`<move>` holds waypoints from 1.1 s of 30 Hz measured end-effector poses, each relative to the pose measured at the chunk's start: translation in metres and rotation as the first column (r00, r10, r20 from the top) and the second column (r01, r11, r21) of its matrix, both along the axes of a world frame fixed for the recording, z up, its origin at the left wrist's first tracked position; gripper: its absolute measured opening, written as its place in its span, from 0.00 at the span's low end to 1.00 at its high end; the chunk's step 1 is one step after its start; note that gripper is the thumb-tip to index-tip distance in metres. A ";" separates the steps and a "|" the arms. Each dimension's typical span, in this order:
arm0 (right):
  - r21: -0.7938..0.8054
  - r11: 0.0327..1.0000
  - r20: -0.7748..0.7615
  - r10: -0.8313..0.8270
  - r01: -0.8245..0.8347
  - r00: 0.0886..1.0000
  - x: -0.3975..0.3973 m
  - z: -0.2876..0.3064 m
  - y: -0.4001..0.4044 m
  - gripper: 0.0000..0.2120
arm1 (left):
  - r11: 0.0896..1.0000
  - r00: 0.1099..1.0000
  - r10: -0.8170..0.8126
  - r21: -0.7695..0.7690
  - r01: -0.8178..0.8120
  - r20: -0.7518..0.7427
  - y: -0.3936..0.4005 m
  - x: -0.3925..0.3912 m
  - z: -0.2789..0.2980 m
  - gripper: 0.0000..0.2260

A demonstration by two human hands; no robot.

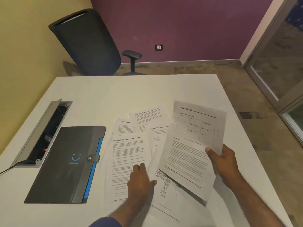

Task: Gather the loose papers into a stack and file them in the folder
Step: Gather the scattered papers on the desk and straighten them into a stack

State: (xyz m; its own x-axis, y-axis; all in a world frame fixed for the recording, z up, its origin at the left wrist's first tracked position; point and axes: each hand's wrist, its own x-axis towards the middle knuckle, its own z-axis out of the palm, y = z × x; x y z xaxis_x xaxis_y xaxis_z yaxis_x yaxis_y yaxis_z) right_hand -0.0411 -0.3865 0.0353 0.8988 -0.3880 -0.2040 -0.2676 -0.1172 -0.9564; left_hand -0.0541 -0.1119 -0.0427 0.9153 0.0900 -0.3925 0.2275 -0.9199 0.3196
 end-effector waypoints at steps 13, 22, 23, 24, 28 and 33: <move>0.052 0.999 -0.032 -0.013 0.014 0.999 0.010 -0.010 0.014 0.16 | 0.881 0.939 0.338 -0.372 -0.292 0.065 0.069 0.016 0.006 0.09; 0.041 0.999 -0.087 0.013 -0.010 0.996 0.010 -0.025 0.031 0.16 | 0.869 0.869 0.495 -0.032 -0.494 0.014 0.097 0.017 0.004 0.16; 0.034 0.999 -0.091 0.015 -0.012 0.996 0.010 -0.026 0.032 0.16 | 0.859 0.862 0.507 -0.094 -0.504 0.011 0.097 0.017 0.004 0.15; 0.030 0.999 -0.095 0.018 -0.016 0.995 0.010 -0.026 0.033 0.16 | 0.847 0.856 0.517 -0.148 -0.510 0.009 0.097 0.017 0.004 0.14; 0.022 0.999 -0.119 0.033 -0.031 0.992 0.010 -0.026 0.035 0.16 | 0.809 0.836 0.544 -0.308 -0.500 0.074 0.098 0.016 0.011 0.25; 0.008 0.999 -0.126 0.049 -0.049 0.991 0.008 -0.024 0.035 0.15 | 0.866 0.883 0.454 -0.292 -0.406 0.117 0.106 0.027 0.035 0.23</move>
State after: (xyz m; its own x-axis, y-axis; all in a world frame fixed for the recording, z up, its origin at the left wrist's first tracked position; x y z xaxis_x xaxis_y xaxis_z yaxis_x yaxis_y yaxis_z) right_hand -0.0327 -0.3511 0.0117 0.8836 -0.3426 -0.3191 -0.3805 -0.1282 -0.9159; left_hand -0.0272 -0.0061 -0.0075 0.8638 0.4106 -0.2919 0.4998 -0.6258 0.5987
